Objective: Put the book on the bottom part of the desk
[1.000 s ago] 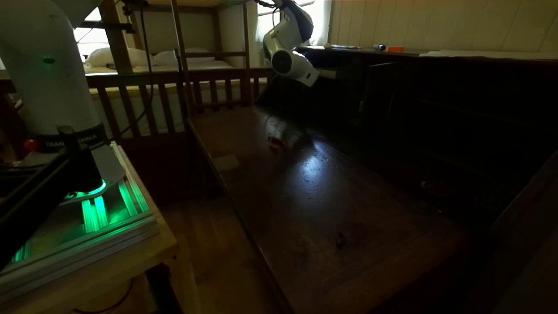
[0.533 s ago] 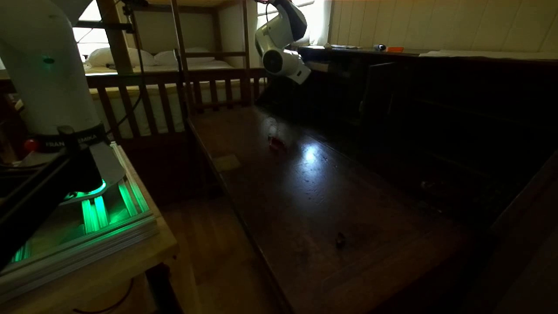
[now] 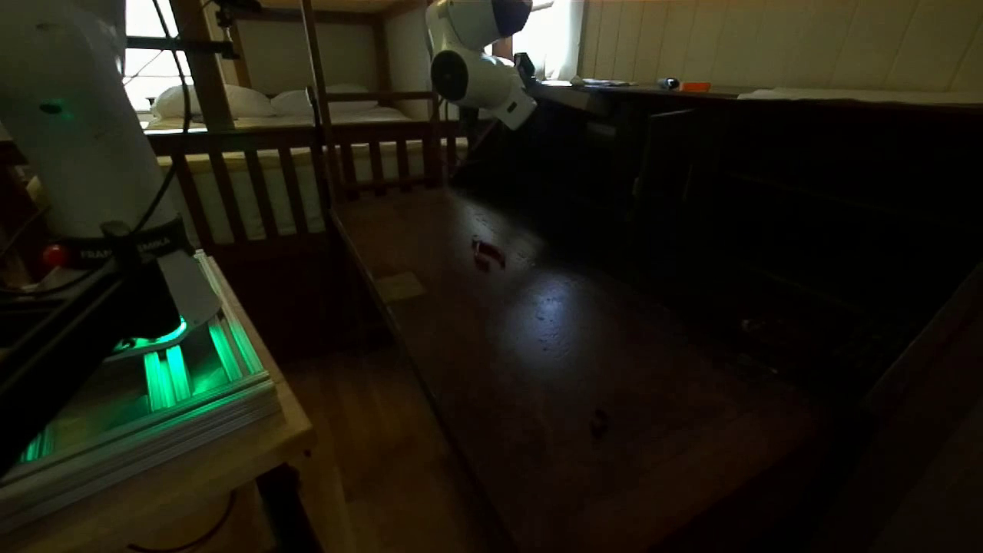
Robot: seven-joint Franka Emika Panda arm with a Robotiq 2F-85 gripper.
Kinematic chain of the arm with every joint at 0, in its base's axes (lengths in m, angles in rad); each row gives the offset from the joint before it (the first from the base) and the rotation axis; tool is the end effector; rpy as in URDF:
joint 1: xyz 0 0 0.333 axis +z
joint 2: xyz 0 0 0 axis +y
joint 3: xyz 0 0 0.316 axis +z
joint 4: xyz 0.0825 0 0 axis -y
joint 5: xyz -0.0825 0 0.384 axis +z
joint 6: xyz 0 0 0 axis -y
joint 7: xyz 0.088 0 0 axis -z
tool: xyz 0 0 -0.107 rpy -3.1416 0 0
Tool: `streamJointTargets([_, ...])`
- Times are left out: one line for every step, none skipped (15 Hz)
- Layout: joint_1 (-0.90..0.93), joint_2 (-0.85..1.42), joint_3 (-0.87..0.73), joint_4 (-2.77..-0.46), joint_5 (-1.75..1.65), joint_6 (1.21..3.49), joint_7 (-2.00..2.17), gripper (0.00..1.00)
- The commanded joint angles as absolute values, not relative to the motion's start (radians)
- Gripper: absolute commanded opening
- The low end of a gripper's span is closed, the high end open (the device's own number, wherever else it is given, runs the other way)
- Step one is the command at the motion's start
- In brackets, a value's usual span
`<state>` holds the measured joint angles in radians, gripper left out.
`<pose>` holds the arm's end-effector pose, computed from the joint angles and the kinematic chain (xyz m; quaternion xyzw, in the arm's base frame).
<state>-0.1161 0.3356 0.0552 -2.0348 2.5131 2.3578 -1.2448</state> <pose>0.6119 -0.0307 0.2953 -0.6289 0.3942 -0.4015 0.5365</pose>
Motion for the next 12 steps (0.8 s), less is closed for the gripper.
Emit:
streamJointTargets([-0.068,0.124,-0.014,-2.288,2.512,2.359,-1.216,0.08])
streamJointTargets([-0.065,0.075,-0.029,-2.344,2.511,2.369,-1.217,0.08])
streamJointTargets([-0.061,0.029,-0.038,-2.401,2.511,2.379,-1.22,0.08])
streamJointTargets([-0.06,-0.018,-0.045,-2.454,2.51,2.388,-1.212,0.08])
streamJointTargets([-0.064,-0.07,-0.052,-2.506,2.51,2.396,-1.213,0.08])
streamJointTargets([-0.075,-0.121,-0.064,-2.542,2.51,2.444,-1.221,0.08])
streamJointTargets([-0.095,-0.169,-0.079,-2.572,2.51,2.489,-1.234,0.08])
streamJointTargets([-0.117,-0.218,-0.094,-2.601,2.509,2.53,-1.245,0.08])
streamJointTargets([-0.14,-0.269,-0.103,-2.626,2.51,2.561,-1.262,0.08])
streamJointTargets([-0.121,-0.121,-0.072,-2.537,2.508,2.523,-1.235,0.31])
streamJointTargets([-0.147,-0.168,-0.078,-2.565,2.508,2.544,-1.241,0.31])
streamJointTargets([-0.165,-0.205,-0.081,-2.587,2.507,2.551,-1.241,0.31])
